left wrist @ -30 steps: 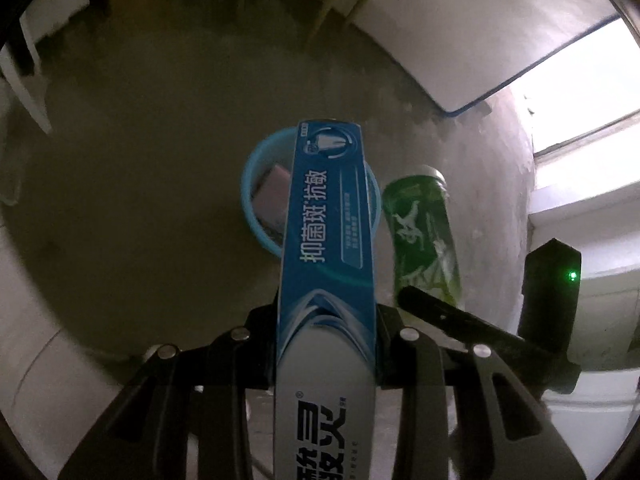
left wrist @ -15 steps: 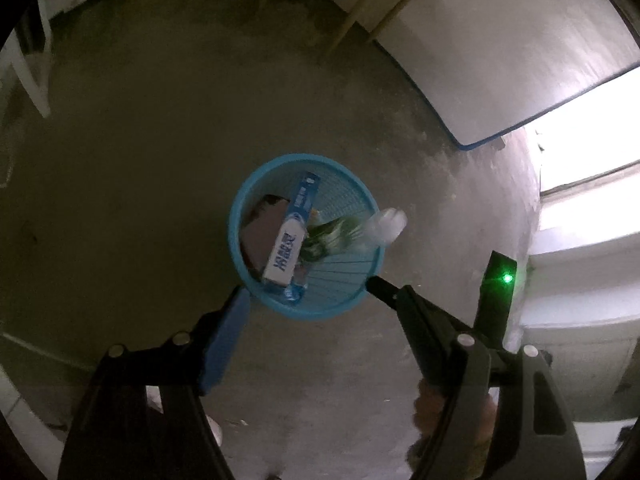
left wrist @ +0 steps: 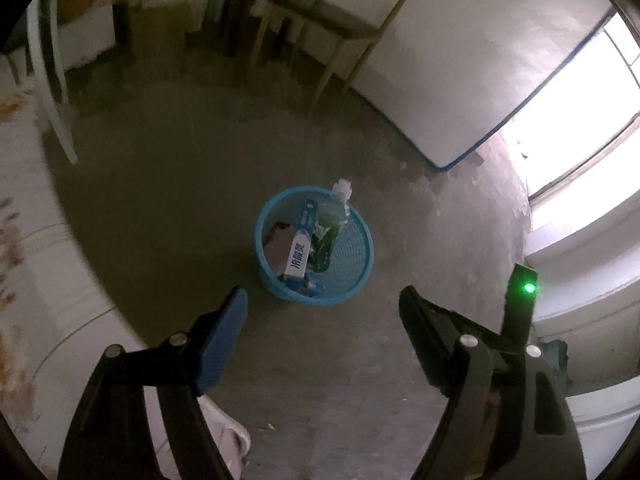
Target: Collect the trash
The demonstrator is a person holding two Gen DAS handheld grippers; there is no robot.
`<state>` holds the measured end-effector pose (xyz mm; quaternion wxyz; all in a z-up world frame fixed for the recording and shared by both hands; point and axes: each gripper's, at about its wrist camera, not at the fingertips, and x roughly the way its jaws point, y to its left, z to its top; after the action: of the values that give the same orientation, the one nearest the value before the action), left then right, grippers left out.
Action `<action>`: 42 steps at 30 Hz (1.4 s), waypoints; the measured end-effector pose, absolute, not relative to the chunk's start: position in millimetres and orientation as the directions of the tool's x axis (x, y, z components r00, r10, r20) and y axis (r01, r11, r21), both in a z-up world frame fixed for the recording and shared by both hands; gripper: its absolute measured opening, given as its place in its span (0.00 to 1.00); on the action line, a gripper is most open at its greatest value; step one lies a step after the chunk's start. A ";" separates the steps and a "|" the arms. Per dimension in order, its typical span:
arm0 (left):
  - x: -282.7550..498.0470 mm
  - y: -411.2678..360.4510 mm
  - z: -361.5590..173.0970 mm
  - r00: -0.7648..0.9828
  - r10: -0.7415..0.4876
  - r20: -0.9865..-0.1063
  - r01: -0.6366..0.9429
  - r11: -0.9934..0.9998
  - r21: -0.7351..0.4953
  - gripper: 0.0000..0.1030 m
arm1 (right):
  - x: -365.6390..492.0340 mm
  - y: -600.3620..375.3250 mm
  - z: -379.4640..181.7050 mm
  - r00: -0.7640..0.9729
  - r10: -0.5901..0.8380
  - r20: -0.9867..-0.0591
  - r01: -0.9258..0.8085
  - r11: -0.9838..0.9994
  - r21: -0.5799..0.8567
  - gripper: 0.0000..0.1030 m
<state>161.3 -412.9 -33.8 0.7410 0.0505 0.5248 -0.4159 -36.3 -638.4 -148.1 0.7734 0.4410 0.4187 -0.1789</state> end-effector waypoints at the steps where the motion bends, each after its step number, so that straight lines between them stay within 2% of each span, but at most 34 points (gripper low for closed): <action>1: 156.5 -404.1 -29.7 0.117 -0.571 -0.812 0.674 0.647 -0.357 0.77 | -40.8 -624.3 -133.9 0.593 0.084 -0.801 0.626 0.578 0.524 0.72; 4: 134.6 -362.8 -7.9 0.180 -0.605 -0.776 0.685 0.643 -0.342 0.86 | -46.9 -580.2 -99.2 0.617 0.049 -0.785 0.566 0.667 0.486 0.72; 7: 107.7 -312.8 12.8 0.272 -0.623 -0.733 0.678 0.664 -0.313 0.94 | -54.9 -531.3 -65.6 0.634 0.002 -0.773 0.504 0.758 0.415 0.77; 13: 63.2 -225.8 33.5 0.431 -0.609 -0.666 0.621 0.735 -0.270 0.94 | -56.0 -428.3 -7.3 0.707 -0.069 -0.704 0.342 0.905 0.254 0.92; 18: 43.0 -164.7 34.9 0.544 -0.536 -0.646 0.493 0.827 -0.271 0.94 | -50.3 -370.1 15.0 0.750 -0.087 -0.656 0.263 0.949 0.175 0.92; 23: 37.3 -116.6 28.4 0.604 -0.405 -0.687 0.365 0.906 -0.213 0.94 | -42.8 -334.8 20.4 0.750 -0.135 -0.648 0.258 0.961 0.098 0.92; 28: 34.5 -93.6 20.9 0.688 -0.260 -0.678 0.247 0.962 -0.119 0.94 | -41.1 -310.6 20.0 0.750 -0.177 -0.637 0.246 0.969 0.021 0.92; 35: 32.2 -83.6 15.0 0.707 -0.206 -0.677 0.175 0.978 -0.115 0.94 | -43.2 -288.0 13.6 0.739 -0.254 -0.624 0.250 0.963 -0.097 0.92; 42: 24.4 -95.6 8.4 0.718 -0.110 -0.687 0.140 0.990 -0.012 0.94 | -44.1 -290.1 -2.7 0.720 -0.246 -0.649 0.261 0.962 -0.074 0.92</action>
<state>24.4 -95.6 8.4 0.9267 0.0202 0.3692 -0.0674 -44.1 -290.1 -2.7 0.9274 0.0112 0.3480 -0.1366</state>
